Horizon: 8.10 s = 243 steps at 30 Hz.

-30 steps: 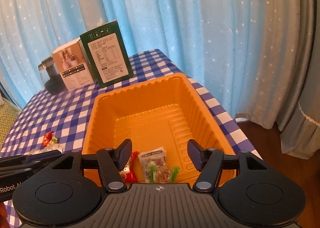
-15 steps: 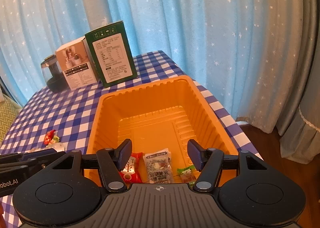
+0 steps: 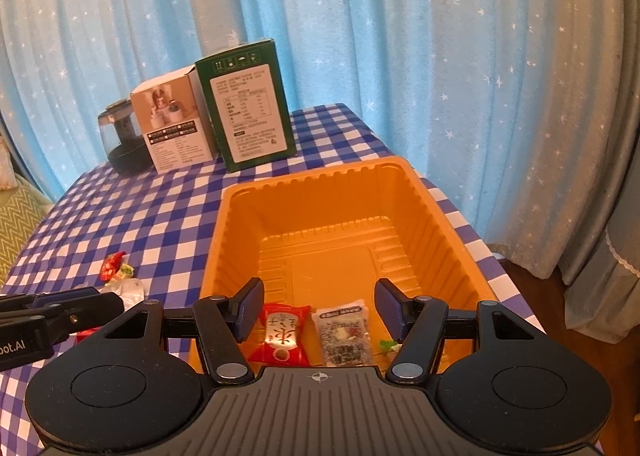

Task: Organize snacks
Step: 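Move both open tools back toward the remaining snacks on the table, then grasp the small red-wrapped candy with the right tool while the left grasps the large red candy pack, then carry the small red candy in the right tool while the left carries the red pack over the tray, then open the left tool to drop the red pack while the right drops the small red candy into the tray, then move both open tools back to the remaining snacks on the table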

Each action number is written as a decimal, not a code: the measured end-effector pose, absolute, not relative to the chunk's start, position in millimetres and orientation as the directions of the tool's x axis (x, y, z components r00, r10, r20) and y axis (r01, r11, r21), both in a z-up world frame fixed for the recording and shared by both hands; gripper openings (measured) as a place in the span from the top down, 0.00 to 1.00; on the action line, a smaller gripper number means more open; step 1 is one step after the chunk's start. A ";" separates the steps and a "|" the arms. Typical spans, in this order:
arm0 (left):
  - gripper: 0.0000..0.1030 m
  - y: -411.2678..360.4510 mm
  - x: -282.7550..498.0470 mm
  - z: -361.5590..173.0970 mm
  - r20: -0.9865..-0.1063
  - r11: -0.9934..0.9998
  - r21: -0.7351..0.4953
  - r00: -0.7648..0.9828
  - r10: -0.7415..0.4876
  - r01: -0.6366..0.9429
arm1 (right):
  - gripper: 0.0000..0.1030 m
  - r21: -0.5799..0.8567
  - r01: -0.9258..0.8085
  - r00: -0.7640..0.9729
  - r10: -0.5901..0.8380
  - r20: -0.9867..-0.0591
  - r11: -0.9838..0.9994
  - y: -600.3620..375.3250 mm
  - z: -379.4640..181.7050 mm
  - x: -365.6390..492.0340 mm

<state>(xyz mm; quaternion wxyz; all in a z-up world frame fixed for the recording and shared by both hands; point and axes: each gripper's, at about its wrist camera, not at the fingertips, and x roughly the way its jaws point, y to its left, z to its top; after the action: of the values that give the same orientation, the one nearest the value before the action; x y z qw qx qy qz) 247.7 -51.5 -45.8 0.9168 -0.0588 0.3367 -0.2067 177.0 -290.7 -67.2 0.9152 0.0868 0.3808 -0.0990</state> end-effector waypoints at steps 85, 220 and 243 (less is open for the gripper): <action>0.45 98.2 253.4 -92.8 -0.729 0.987 -0.076 0.668 -0.151 0.140 | 0.63 0.057 -0.523 0.408 0.308 -0.860 0.851 -106.7 -171.4 250.7; 0.52 -80.5 261.3 -56.9 -0.591 0.914 -0.183 0.702 -0.397 0.364 | 0.80 0.224 0.273 0.724 -0.047 -0.688 0.936 -325.0 -63.7 167.9; 0.52 -25.0 251.6 -61.7 -0.610 0.948 -0.158 0.728 -0.312 0.275 | 0.50 0.213 0.232 0.741 -0.031 -0.671 0.949 -297.6 -59.5 178.5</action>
<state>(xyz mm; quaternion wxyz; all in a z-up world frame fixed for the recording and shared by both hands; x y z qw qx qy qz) 251.6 -25.1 -61.7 0.9291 -0.0283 0.3332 -0.1580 178.5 -297.6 -59.5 0.9220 0.1427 0.3529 -0.0713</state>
